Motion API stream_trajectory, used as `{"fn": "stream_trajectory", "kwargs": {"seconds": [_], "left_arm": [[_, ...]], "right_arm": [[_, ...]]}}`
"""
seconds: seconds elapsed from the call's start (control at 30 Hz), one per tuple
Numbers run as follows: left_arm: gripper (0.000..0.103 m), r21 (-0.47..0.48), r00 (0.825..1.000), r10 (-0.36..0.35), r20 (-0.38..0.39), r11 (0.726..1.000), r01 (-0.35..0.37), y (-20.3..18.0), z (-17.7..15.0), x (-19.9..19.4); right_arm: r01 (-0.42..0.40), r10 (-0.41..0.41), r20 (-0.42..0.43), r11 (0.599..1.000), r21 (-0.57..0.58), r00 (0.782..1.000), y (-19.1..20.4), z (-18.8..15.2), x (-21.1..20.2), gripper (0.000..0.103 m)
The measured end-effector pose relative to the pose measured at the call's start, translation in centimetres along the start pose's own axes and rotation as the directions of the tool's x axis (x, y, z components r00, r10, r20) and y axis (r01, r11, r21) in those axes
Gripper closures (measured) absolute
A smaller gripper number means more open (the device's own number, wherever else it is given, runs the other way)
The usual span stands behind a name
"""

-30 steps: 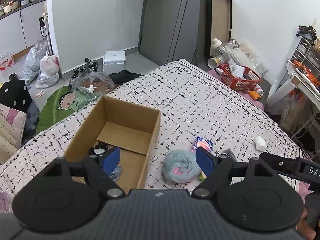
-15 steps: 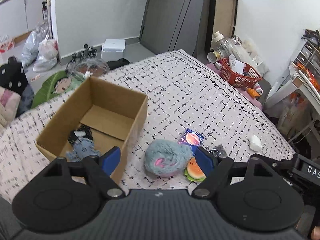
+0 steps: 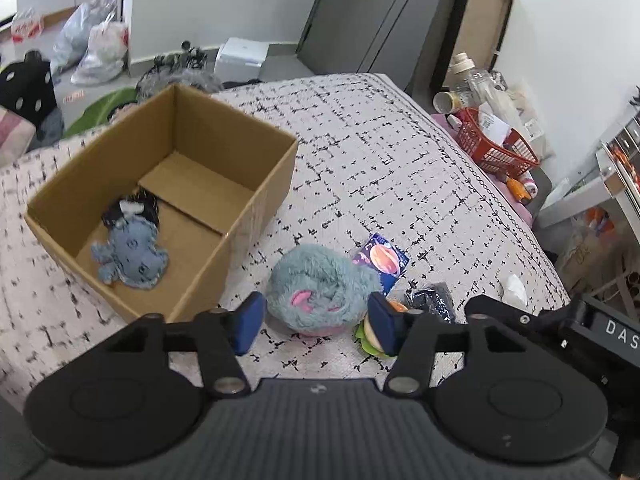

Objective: Organize soft objects
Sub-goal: 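Move both grippers back to the grey fluffy mouse plush on the bed, then close the left gripper on the grey mouse plush while the right gripper grasps it too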

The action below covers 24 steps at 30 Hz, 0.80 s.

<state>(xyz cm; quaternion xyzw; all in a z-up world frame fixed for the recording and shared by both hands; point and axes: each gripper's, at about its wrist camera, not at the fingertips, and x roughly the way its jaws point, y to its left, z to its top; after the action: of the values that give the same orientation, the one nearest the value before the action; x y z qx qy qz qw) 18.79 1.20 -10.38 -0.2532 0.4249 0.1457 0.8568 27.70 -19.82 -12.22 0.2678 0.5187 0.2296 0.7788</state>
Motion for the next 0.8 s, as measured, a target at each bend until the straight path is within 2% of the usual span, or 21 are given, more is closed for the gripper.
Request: {"fn": "stream_trajectory", "kwargs": {"seconds": [0.07,0.13,0.2,0.4,0.8], "left_arm": [[0.06,-0.028,1.0,0.001,-0.006,1.0,-0.001,0.3,-0.1,0.6],[0.075,-0.054,1.0,-0.002,-0.016,0.999,0.001,0.8,-0.2,1.3],[0.079,-0.067,1.0,-0.007,-0.027,0.998,0.005,1.0,-0.3,2.0],[0.079,-0.087,0.999,0.0,-0.035,0.996,-0.003,1.7,-0.3,3.6],[0.076,-0.15,0.998,0.003,-0.066,0.989,-0.013,2.7,-0.1,6.7]], "right_arm": [[0.001,-0.001,-0.011,1.0,-0.002,1.0,0.1,0.1,0.6,0.046],[0.002,-0.002,-0.021,1.0,-0.009,1.0,0.2,0.2,1.2,0.048],[0.004,-0.004,-0.033,1.0,-0.015,0.999,0.5,0.3,1.8,0.05],[0.0,-0.003,-0.078,0.999,-0.034,0.997,0.8,0.4,3.8,0.061],[0.033,-0.042,-0.136,0.997,-0.068,0.99,1.2,0.8,7.3,0.061]]}}
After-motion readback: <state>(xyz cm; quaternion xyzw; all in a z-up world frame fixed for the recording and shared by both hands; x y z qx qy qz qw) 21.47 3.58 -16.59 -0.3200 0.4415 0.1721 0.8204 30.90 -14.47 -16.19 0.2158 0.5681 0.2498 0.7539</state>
